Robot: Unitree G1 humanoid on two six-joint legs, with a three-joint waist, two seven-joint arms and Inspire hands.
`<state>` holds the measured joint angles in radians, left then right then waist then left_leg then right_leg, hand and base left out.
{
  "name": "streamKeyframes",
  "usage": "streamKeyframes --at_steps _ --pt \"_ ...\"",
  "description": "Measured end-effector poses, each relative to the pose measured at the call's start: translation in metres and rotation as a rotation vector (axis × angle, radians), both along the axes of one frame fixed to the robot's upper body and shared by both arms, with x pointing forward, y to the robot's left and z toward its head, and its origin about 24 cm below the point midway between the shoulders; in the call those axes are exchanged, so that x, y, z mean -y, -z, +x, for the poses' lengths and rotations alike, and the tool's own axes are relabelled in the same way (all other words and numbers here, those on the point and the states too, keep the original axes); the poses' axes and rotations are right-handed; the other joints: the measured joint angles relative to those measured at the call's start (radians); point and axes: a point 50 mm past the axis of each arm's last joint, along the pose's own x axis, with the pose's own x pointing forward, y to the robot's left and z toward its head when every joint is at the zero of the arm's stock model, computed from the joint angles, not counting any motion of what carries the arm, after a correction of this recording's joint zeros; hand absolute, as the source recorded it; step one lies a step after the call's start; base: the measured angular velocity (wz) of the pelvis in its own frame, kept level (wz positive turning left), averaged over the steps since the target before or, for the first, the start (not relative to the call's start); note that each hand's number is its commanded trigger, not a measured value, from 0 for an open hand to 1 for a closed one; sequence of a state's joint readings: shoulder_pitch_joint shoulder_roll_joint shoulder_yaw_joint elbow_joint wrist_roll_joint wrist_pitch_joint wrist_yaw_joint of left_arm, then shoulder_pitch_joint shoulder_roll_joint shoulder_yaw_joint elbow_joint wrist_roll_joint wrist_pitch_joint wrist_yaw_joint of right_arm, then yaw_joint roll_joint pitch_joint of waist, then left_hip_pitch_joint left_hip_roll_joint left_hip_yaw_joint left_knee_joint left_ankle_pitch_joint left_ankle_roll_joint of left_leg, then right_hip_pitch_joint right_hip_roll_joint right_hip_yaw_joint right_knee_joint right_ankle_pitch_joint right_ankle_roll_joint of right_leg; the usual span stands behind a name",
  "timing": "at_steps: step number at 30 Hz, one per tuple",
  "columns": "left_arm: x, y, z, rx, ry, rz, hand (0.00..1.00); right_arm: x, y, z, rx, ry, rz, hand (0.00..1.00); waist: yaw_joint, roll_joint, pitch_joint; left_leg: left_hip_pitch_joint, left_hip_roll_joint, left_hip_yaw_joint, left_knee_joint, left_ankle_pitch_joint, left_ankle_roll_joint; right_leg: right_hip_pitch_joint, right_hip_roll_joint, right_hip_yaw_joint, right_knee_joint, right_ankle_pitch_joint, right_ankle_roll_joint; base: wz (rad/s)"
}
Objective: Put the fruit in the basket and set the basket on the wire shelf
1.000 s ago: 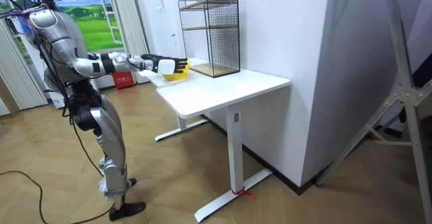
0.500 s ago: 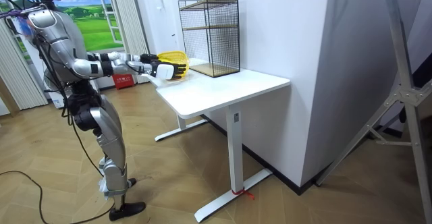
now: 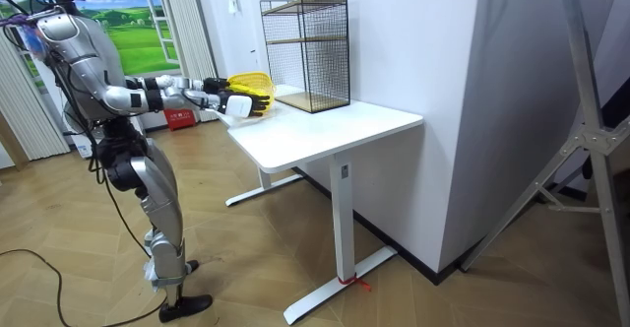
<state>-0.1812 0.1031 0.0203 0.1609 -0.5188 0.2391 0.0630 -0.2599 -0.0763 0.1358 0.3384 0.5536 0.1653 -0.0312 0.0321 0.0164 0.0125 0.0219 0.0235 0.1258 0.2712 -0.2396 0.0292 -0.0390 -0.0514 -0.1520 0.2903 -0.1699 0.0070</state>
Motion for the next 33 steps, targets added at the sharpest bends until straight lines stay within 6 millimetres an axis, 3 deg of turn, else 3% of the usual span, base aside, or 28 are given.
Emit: streamKeyframes --at_steps 25,33 --pt "0.000 0.001 0.000 -0.003 0.002 -0.002 0.00 0.000 -0.002 0.001 0.007 0.005 0.002 0.00 0.003 0.000 0.0001 0.003 0.000 0.003 -0.001 0.000 0.000 0.000 0.000 0.007 0.001 0.000 0.000 0.00" --pt "0.003 0.006 -0.001 -0.020 0.004 -0.009 0.00 -0.003 -0.020 0.010 0.073 -0.002 0.006 0.00 0.000 0.004 -0.0020 0.001 0.000 0.008 -0.001 0.000 0.000 -0.004 0.001 0.009 0.003 0.000 0.000 -0.01"
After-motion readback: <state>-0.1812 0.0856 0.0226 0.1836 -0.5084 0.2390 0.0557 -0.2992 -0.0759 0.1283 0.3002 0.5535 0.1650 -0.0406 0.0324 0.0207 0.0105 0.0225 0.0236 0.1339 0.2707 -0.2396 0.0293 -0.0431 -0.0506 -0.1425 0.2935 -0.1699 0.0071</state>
